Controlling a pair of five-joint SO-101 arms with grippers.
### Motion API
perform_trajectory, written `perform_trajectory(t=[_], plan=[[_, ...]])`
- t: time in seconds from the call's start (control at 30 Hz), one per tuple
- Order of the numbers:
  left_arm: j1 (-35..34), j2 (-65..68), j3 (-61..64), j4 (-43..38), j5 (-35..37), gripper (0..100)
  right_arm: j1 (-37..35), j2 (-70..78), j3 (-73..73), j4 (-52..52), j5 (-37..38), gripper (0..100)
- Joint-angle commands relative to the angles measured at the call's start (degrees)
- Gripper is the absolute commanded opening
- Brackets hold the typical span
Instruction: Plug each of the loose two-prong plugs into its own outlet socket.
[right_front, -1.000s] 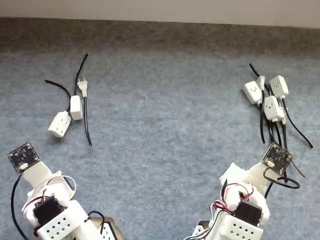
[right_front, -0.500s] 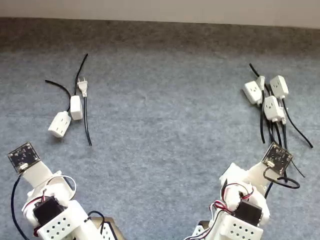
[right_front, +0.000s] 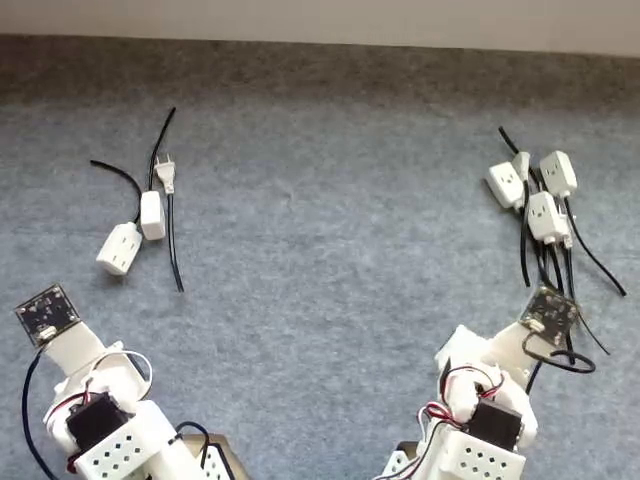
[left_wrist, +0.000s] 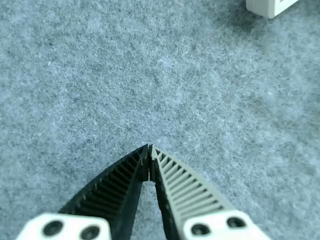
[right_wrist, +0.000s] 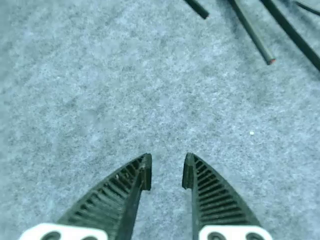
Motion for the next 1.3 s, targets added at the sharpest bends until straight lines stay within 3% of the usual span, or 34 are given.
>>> perform_trajectory(t=[0.0, 0.13, 0.37, 0.57, 0.77, 0.87, 1.03, 1.17, 1.27], plan=[[-0.57, -0.31, 0.92, 0.35, 0.35, 3, -11.38, -0.13, 8.75, 0.13, -0.18, 11.5], [-0.57, -0.31, 0.92, 0.35, 0.35, 3, -18.59, -0.13, 8.75, 0.13, -0.18, 11.5], [-0.57, -0.31, 0.92, 0.35, 0.35, 3, -19.47, -0.13, 8.75, 0.13, -0.18, 11.5], [-0.57, -0.31, 0.92, 0.35, 0.35, 3, -33.63, -0.13, 8.75, -0.57, -0.26, 11.5], [-0.57, -0.31, 0.92, 0.35, 0.35, 3, -37.49, -0.22, 7.25, -1.27, -0.18, 11.5], [-0.57, -0.31, 0.92, 0.35, 0.35, 3, -31.69, -0.22, 5.05, -2.15, 5.01, 11.5], [-0.57, -0.31, 0.92, 0.35, 0.35, 3, -13.67, -0.22, -1.36, -16.66, 27.08, 11.5], [-0.57, -0.31, 0.92, 0.35, 0.35, 3, 0.13, -0.04, -9.71, -31.69, 29.71, 11.5], [-0.57, -0.31, 0.92, 0.35, 0.35, 3, 1.45, 3.03, -19.91, -31.08, 29.71, 11.5]])
